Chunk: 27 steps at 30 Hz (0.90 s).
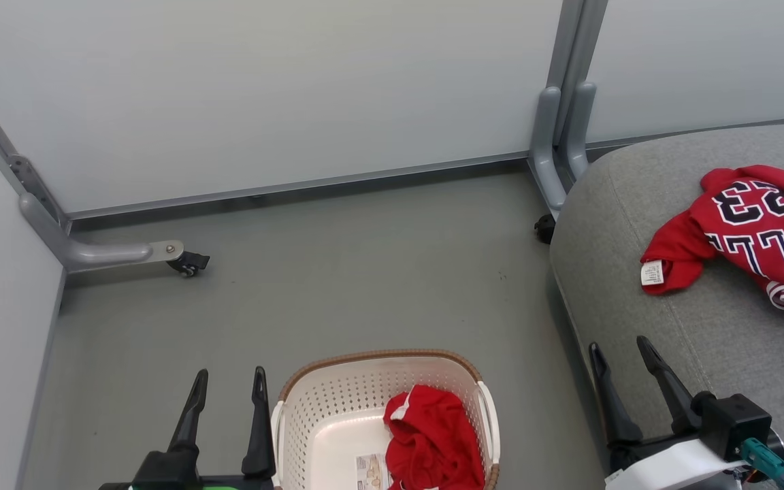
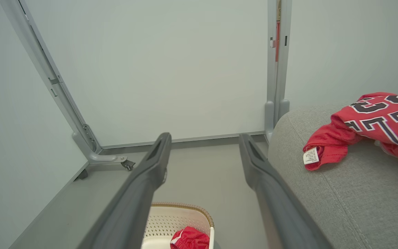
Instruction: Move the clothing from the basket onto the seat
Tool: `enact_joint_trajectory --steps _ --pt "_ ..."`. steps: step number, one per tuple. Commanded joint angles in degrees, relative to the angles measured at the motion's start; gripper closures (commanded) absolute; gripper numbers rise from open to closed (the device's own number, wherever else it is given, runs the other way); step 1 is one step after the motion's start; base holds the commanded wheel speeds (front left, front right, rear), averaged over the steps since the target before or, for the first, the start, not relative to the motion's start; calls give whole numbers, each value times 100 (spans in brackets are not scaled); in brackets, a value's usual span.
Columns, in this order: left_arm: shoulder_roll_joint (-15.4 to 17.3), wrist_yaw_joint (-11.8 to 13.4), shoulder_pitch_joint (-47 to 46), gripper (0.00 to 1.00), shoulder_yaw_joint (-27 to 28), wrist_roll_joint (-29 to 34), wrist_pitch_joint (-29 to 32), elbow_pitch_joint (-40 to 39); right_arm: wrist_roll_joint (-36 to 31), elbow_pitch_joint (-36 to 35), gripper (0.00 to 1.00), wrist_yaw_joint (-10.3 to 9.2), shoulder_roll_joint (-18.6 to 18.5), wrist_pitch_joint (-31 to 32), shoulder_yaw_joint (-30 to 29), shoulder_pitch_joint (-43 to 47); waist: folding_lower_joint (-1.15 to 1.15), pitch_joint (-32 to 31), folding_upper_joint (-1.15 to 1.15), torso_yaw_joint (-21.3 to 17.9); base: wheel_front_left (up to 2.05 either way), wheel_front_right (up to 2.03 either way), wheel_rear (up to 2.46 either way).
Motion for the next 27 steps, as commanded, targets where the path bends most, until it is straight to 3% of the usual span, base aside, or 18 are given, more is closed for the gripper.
enact_joint_trajectory --steps 1,16,27 --pt "6 43 97 0 8 -12 -2 11 -28 14 0 -6 -22 -3 2 96 0 -5 0 -14 0 0 0" --pt "5 8 -124 0 -195 8 -2 110 -103 -126 0 -6 -22 -3 -101 -28 0 412 0 -77 0 0 0" --pt "7 -222 -1317 0 -322 109 -1 298 -244 -584 0 -6 -20 -3 -463 -1007 0 2407 0 -54 0 0 0"
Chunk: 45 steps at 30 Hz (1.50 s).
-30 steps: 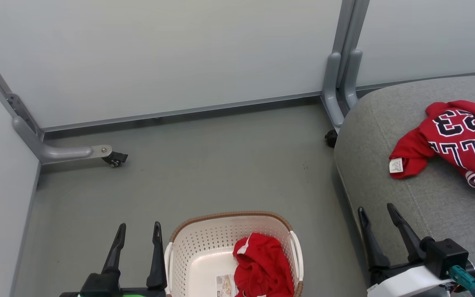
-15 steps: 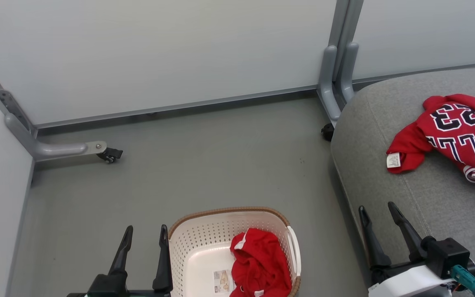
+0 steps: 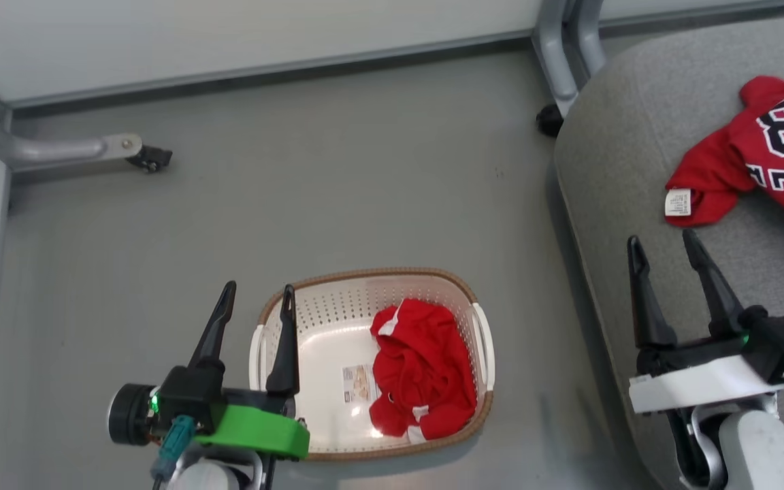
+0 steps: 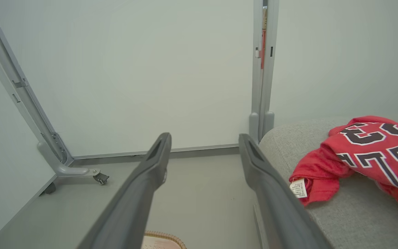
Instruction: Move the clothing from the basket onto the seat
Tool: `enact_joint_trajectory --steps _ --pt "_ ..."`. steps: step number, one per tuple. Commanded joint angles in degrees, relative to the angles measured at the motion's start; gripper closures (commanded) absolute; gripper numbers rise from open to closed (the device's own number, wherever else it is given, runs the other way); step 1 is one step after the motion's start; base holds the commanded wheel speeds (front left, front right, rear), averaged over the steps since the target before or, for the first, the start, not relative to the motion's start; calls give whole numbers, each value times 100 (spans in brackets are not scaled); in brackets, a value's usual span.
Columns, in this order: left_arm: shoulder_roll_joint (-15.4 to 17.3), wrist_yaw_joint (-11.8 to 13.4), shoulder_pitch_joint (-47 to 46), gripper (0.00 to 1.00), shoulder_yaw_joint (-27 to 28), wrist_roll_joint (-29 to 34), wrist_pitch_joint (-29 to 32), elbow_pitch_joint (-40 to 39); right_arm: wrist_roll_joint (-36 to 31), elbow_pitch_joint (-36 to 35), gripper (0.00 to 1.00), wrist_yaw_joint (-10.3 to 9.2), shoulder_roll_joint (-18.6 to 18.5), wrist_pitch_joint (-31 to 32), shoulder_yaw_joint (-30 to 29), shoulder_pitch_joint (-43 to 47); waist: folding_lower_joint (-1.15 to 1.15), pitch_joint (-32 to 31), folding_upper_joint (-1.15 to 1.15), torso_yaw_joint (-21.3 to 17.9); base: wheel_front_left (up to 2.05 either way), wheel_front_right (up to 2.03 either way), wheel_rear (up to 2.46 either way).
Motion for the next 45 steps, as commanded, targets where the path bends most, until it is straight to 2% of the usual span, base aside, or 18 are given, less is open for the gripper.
enact_joint_trajectory --steps 1,7,14,22,27,36,45 --pt "10 -101 -321 0 -54 45 1 123 -77 -57 0 -6 -18 -3 -31 -247 0 1248 0 7 0 0 0" --pt "12 -578 -1291 0 -593 322 1 698 -161 -233 0 -6 -133 -3 -191 -868 0 2148 0 -33 0 0 0" --pt "18 -816 -2504 0 -1317 237 0 1893 -231 -572 0 -6 -285 -3 -282 -1307 0 2981 0 -113 0 0 0" --pt "20 -863 -3665 0 -2161 32 0 3533 -287 -1024 0 -6 -307 -3 -304 -1654 0 3860 0 -364 0 0 0" --pt "29 -866 -4315 0 -2949 -419 -1 4479 -308 -1264 0 -6 -239 -3 -117 -1828 0 4336 0 -537 0 0 0" --pt "272 -867 -5103 0 -3944 -1247 1 5203 -191 -1500 0 -6 -82 -3 195 -2189 0 4874 0 -761 0 0 0" --pt "357 -867 -5539 0 -4552 -1568 1 5782 -244 -1893 0 -6 -42 -3 561 -2317 0 5187 0 -970 0 0 0"
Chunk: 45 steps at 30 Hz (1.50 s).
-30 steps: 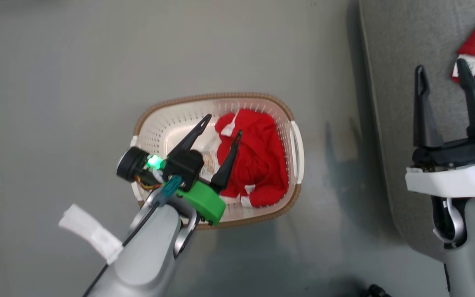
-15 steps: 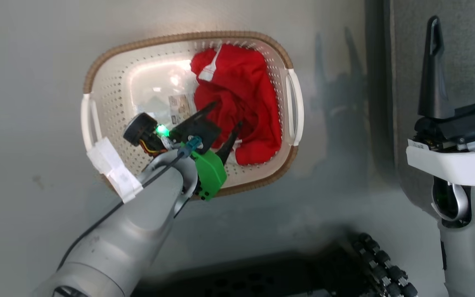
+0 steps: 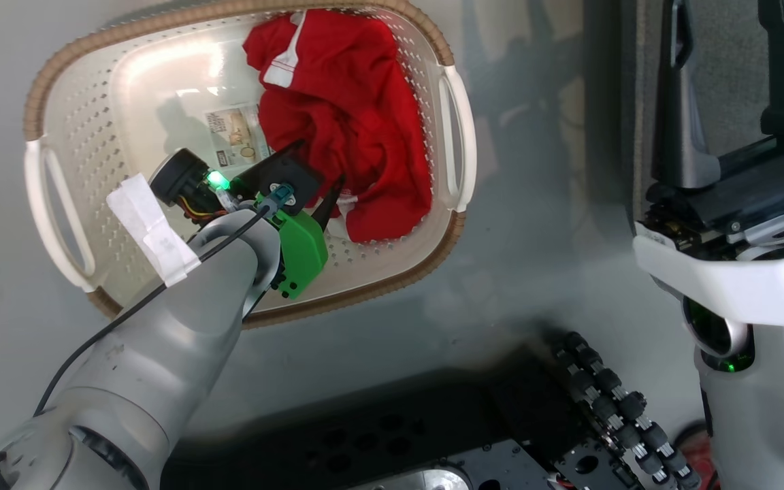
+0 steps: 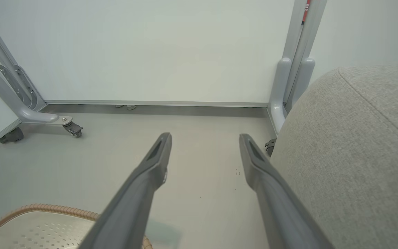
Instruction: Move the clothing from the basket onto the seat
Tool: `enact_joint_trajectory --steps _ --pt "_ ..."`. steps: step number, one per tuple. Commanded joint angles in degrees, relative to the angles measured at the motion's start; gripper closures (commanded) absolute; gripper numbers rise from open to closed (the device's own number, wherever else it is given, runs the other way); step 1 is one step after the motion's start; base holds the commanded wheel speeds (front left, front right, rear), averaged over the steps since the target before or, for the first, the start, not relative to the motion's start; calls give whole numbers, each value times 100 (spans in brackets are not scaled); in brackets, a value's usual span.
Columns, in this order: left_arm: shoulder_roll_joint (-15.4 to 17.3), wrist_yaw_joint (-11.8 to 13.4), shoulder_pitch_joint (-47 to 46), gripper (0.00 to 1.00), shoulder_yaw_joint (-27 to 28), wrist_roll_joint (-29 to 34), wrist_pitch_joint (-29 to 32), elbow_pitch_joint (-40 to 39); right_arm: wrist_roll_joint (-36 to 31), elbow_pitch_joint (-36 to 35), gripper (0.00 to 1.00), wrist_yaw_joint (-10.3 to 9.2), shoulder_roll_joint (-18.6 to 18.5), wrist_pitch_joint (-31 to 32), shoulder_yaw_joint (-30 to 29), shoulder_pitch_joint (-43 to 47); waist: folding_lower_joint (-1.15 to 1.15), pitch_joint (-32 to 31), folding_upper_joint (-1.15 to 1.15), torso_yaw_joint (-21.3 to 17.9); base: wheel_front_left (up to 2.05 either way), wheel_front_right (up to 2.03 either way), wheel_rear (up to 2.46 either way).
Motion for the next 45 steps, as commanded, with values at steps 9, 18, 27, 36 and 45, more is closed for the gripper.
enact_joint_trajectory --steps 9,18,27,36,45 --pt "-125 -19 -284 0 -469 -485 20 368 -52 -388 0 -6 -37 -3 242 112 -1 207 0 -193 0 0 0" --pt "-226 -20 -432 68 -944 -847 122 432 20 -527 0 -6 -112 -3 180 313 -1 233 0 -241 0 0 0" --pt "-283 -20 -636 100 -1190 -872 184 708 70 -675 0 -6 -110 -3 165 268 -1 194 0 -276 0 0 0" --pt "-266 55 -748 100 -1123 -813 -13 632 214 -590 0 -7 -18 -2 143 -146 -1 -10 0 -277 0 0 0" --pt "-89 405 134 100 -411 -672 1 -680 282 -369 0 -6 27 -2 -119 63 -1 -1152 0 79 0 0 0"
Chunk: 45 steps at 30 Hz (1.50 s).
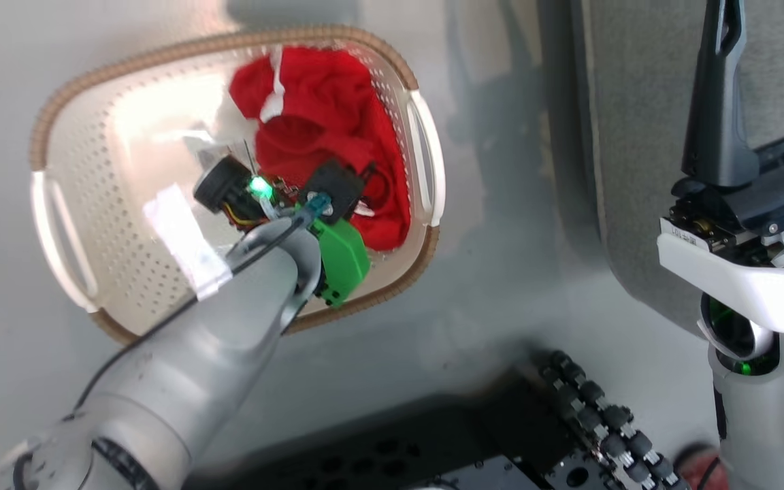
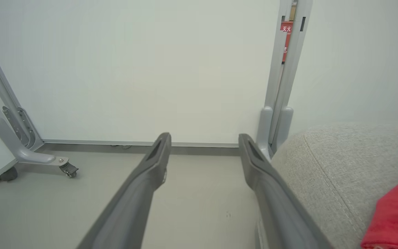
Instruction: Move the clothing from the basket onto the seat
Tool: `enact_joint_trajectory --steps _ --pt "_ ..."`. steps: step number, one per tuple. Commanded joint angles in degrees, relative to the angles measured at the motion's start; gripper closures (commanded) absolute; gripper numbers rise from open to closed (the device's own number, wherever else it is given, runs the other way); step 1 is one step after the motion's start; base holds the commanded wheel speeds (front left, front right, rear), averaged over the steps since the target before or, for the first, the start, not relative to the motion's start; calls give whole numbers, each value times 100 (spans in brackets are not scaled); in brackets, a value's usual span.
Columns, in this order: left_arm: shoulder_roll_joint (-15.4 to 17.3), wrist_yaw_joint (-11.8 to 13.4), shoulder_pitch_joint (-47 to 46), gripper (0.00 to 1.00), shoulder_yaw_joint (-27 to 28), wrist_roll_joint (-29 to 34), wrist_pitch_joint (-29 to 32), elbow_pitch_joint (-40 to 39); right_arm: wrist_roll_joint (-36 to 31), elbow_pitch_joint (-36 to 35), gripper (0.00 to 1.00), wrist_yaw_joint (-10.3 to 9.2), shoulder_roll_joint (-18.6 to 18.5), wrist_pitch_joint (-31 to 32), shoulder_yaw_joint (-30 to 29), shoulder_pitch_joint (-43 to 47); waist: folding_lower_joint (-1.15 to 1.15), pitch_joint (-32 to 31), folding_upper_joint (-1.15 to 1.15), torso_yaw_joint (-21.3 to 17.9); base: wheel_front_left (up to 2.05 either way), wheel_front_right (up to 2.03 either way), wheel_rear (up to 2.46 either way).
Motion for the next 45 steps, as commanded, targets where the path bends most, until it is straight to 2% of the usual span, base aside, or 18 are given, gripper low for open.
enact_joint_trajectory --steps 1,10,21,27,34,45 --pt "47 70 173 100 135 44 -2 -173 37 43 0 -7 -8 -2 -63 134 0 -758 0 340 0 0 0" --pt "181 192 1371 100 1206 539 -3 -1367 46 350 0 -7 -2 -2 -239 633 0 -2072 0 641 0 0 0" --pt "52 123 2749 100 2300 1039 -3 -2514 144 774 0 -7 -2 -2 -219 1283 0 -3619 0 811 0 0 0" --pt "-39 76 3428 100 2870 1305 -3 -3419 183 1094 0 -7 -1 -2 -125 1746 0 -4398 0 856 0 0 0" --pt "-134 61 3904 100 3367 1721 -4 -4627 198 1419 0 -7 -1 -2 113 2164 0 -4885 0 880 0 0 0" --pt "-200 144 4249 100 3856 2021 -4 -5672 286 1802 0 -7 -1 -2 447 2614 0 -5285 0 708 0 0 0"
